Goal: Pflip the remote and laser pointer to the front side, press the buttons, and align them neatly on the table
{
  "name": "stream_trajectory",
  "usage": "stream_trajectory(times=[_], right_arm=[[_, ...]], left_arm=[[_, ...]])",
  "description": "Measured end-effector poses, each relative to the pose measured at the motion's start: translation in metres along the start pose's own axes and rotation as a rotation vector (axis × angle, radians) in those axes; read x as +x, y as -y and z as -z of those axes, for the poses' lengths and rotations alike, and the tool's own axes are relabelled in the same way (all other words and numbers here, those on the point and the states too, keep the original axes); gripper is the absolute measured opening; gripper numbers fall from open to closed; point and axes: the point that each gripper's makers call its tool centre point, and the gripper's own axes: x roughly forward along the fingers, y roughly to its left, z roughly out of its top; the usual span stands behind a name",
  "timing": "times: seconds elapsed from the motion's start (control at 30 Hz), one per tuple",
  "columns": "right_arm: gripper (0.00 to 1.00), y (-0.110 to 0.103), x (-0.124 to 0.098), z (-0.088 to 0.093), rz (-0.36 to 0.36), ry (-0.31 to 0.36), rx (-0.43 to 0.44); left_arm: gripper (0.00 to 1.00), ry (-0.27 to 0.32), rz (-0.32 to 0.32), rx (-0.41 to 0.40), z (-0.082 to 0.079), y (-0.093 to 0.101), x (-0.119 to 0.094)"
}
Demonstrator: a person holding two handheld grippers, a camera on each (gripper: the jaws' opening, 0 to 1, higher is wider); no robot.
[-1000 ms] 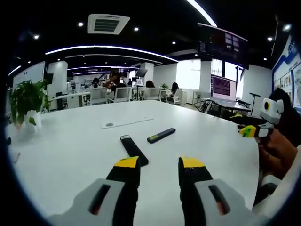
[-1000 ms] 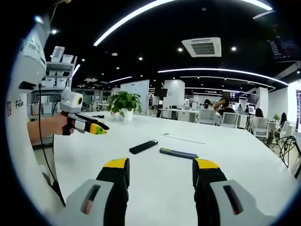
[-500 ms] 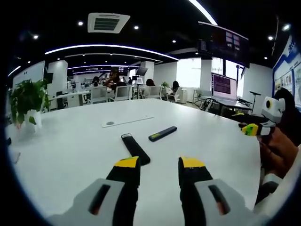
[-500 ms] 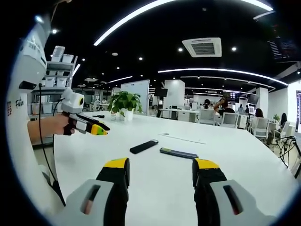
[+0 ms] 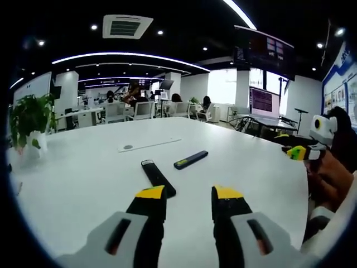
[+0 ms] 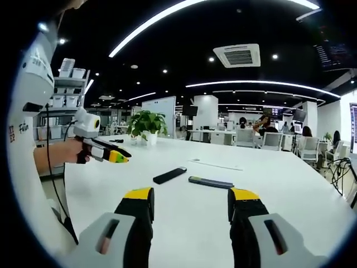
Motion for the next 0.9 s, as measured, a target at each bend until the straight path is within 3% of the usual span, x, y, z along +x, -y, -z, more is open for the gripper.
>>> stream_trajectory(times=[0.3,0.53,0.9], right_arm=[[0.55,-0.008,0.001,0.005,-0.015,-0.019,0.011],[0.55,-0.008,-0.002,0.002,-0.007,-0.031,-0.012],[0.55,-0.008,-0.006,-0.003,-0.006,-0.036,-0.021]], left_arm=[[0.34,-0.032,0.042,-0.035,0.009,0.006,0.011],[0.34,-0.018,0.082,-0.017,0.001,0.020,0.019],[0.34,-0.021,0.079,-0.002,-0.001,0.022,0.019]])
